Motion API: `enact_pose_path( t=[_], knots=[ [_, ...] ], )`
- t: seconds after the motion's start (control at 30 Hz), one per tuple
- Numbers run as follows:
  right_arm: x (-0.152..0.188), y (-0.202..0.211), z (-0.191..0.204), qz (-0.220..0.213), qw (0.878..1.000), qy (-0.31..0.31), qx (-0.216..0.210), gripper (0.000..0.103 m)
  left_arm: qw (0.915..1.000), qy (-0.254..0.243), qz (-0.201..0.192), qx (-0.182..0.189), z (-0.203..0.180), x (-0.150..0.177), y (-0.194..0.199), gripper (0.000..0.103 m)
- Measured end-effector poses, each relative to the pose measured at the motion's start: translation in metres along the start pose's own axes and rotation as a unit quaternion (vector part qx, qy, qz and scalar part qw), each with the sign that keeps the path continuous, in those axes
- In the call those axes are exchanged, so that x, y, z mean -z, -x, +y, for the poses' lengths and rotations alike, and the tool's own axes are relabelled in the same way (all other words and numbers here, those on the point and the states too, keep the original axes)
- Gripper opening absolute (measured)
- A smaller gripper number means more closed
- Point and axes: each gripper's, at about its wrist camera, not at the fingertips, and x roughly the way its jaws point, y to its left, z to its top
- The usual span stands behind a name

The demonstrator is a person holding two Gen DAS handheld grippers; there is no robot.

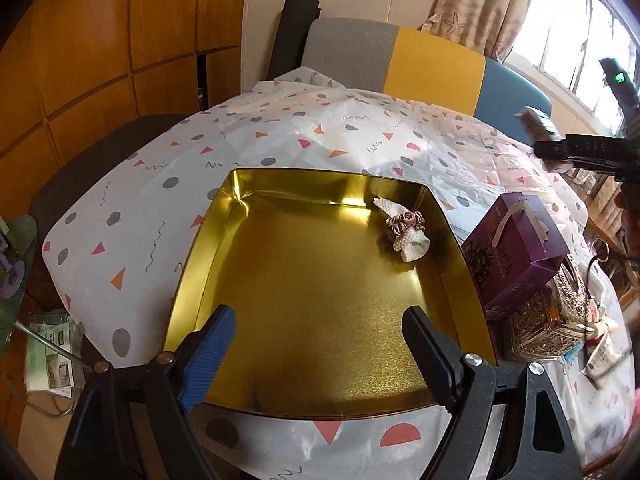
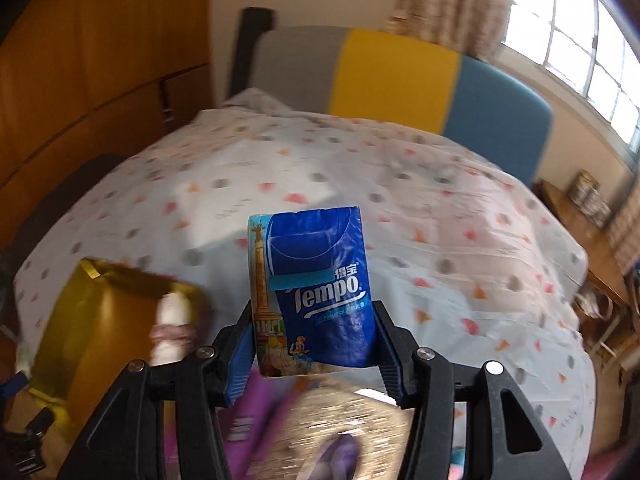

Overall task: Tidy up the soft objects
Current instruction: 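Lower the Tempo pack into the gold tray and open the right gripper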

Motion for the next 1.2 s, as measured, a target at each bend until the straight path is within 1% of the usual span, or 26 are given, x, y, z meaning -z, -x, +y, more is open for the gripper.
enact_pose_path(
  t=[0.13, 0.23, 0.33, 0.43, 0.47, 0.57, 0.63, 0.7, 0.83, 0.9, 0.93, 1.0, 1.03, 1.07, 1.13, 1.2],
  knots=[
    [0.017, 0.005, 0.062, 0.017, 0.997, 0.020, -0.068, 0.054, 0.9999, 0.004, -0.009, -0.006, 0.005, 0.003, 0.007, 0.088],
    [0.039, 0.005, 0.107, 0.033, 0.994, 0.034, -0.103, 0.054, 0.9997, 0.006, -0.018, -0.014, 0.010, 0.005, 0.011, 0.088],
    [0.065, -0.003, 0.135, 0.051, 0.990, 0.034, -0.126, 0.054, 0.9995, 0.009, -0.025, -0.017, 0.016, 0.008, 0.015, 0.088],
    [0.085, -0.010, 0.157, 0.069, 0.988, 0.035, -0.130, 0.054, 0.9992, 0.008, -0.033, -0.023, 0.019, 0.010, 0.019, 0.088],
    [0.090, -0.013, 0.159, 0.073, 0.988, 0.035, -0.129, 0.054, 0.9991, 0.008, -0.033, -0.024, 0.020, 0.011, 0.020, 0.088],
    [0.100, -0.029, 0.159, 0.080, 0.991, 0.041, -0.104, 0.054, 0.9991, 0.009, -0.035, -0.023, 0.021, 0.012, 0.021, 0.088],
    [0.106, -0.037, 0.160, 0.090, 0.991, 0.036, -0.095, 0.054, 0.9991, 0.007, -0.036, -0.023, 0.021, 0.013, 0.022, 0.088],
    [0.108, -0.044, 0.159, 0.093, 0.992, 0.033, -0.079, 0.054, 0.9991, 0.007, -0.035, -0.021, 0.021, 0.015, 0.021, 0.088],
    [0.110, -0.053, 0.158, 0.096, 0.993, 0.024, -0.059, 0.054, 0.9992, 0.006, -0.034, -0.021, 0.021, 0.016, 0.020, 0.090],
    [0.110, -0.056, 0.157, 0.092, 0.995, 0.025, -0.040, 0.055, 0.9993, 0.010, -0.032, -0.017, 0.022, 0.016, 0.019, 0.090],
    [0.109, -0.056, 0.156, 0.090, 0.995, 0.024, -0.037, 0.055, 0.9993, 0.010, -0.032, -0.017, 0.022, 0.017, 0.018, 0.090],
    [0.108, -0.060, 0.155, 0.089, 0.995, 0.019, -0.035, 0.060, 0.9994, 0.011, -0.028, -0.016, 0.023, 0.019, 0.016, 0.091],
    [0.107, -0.060, 0.154, 0.084, 0.996, 0.016, -0.034, 0.069, 0.9994, 0.013, -0.026, -0.016, 0.023, 0.020, 0.015, 0.091],
    [0.107, -0.057, 0.152, 0.077, 0.996, 0.015, -0.038, 0.074, 0.9995, 0.013, -0.025, -0.016, 0.024, 0.020, 0.014, 0.091],
    [0.107, -0.051, 0.150, 0.064, 0.997, 0.014, -0.043, 0.076, 0.9995, 0.014, -0.023, -0.019, 0.024, 0.021, 0.012, 0.091],
    [0.109, -0.041, 0.145, 0.049, 0.998, 0.006, -0.046, 0.076, 0.9995, 0.014, -0.023, -0.018, 0.024, 0.022, 0.012, 0.091]
  ],
)
